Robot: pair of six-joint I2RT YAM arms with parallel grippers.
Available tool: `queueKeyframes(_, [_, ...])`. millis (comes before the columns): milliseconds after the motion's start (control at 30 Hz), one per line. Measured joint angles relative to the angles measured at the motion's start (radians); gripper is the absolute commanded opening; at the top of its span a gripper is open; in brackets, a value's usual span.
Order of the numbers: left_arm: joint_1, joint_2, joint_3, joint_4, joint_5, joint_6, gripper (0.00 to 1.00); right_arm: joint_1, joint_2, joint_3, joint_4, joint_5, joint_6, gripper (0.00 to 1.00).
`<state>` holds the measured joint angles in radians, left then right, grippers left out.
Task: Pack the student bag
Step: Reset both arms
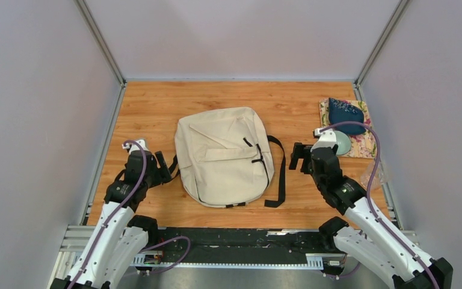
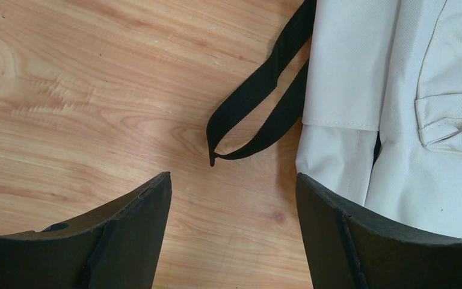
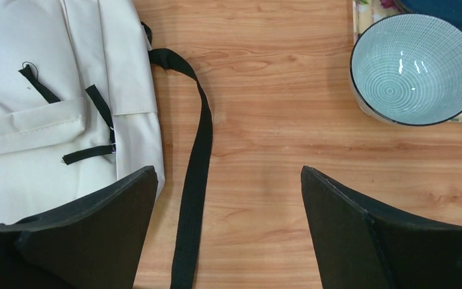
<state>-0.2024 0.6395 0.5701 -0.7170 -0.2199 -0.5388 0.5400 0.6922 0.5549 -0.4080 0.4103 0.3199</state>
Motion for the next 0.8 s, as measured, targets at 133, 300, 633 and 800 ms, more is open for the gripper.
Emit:
queueKeyframes(133, [0.000, -0.022, -0.001, -0.008, -0.007, 0.009, 0.83, 0.000, 0.055, 0.048, 0.009, 0.007, -0.030, 0.94])
queueKeyframes(300, [0.000, -0.045, -0.002, -0.014, -0.007, 0.012, 0.83, 0.000, 0.090, 0.062, 0.035, -0.019, -0.041, 0.94])
queueKeyframes(633, [0.000, -0.064, -0.010, -0.013, -0.006, 0.022, 0.84, 0.000, 0.093, 0.062, 0.055, -0.089, -0.045, 0.95])
queueKeyframes(800, [0.000, -0.064, -0.012, -0.010, -0.006, 0.022, 0.84, 0.000, 0.087, 0.062, 0.056, -0.095, -0.046, 0.95])
